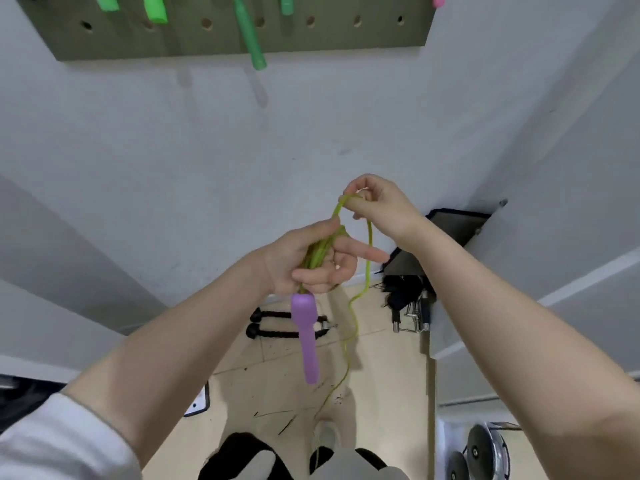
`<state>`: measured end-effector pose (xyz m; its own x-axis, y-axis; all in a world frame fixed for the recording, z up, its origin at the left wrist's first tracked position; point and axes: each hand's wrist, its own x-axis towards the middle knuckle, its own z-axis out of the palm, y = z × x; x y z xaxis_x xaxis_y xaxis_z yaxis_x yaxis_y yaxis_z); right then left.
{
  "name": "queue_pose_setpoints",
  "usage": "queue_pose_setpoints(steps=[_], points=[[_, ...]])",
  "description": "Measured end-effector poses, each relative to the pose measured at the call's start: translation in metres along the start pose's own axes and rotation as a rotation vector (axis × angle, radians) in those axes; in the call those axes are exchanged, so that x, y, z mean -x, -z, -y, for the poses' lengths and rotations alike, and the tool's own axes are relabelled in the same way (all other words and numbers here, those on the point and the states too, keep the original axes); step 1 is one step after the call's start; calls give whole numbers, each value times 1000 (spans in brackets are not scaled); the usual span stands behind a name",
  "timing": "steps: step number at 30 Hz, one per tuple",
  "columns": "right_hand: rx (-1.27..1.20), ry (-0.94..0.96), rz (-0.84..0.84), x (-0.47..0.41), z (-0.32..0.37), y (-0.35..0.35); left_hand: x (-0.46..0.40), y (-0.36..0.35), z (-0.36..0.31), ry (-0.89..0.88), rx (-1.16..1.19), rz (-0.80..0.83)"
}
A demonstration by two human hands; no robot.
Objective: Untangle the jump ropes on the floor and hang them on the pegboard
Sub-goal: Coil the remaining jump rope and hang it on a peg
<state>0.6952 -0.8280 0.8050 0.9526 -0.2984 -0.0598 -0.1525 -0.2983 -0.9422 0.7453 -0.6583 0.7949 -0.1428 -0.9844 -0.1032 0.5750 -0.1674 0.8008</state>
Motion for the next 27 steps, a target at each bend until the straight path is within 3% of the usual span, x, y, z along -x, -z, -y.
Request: queue_pose_setpoints(steps=[3, 5, 8, 11, 13, 16, 19, 21, 23, 24, 27], points=[[86, -136, 241, 6, -24, -13, -4, -5, -14, -201, 31, -22], [179, -227, 386, 13, -38, -19, -5, -1, -23, -336, 35, -249], [292, -327, 661, 21, -34, -18, -9, 22, -31, -501, 126, -716], [395, -315, 825, 20, -4, -12, -11, 50, -28, -438, 7, -1047], [531, -214, 782, 14, 17, -10, -12, 63, -20, -223, -292, -1099], [520, 11, 380, -3, 31, -11, -14, 57, -18, 43, -586, -891], [393, 136, -77, -26, 32, -4, -4, 38, -35, 204, -374, -594], [262, 109, -278, -37, 27, -4, 5, 34, -48, 232, -290, -284], [10, -9, -296, -45, 22, -10, 10, 28, -56, 189, -330, 51], [-53, -82, -216, -45, 18, -17, 10, 26, -57, 137, -342, 135], [-19, -227, 100, -36, 3, -40, 4, 31, -62, -91, -267, -20]])
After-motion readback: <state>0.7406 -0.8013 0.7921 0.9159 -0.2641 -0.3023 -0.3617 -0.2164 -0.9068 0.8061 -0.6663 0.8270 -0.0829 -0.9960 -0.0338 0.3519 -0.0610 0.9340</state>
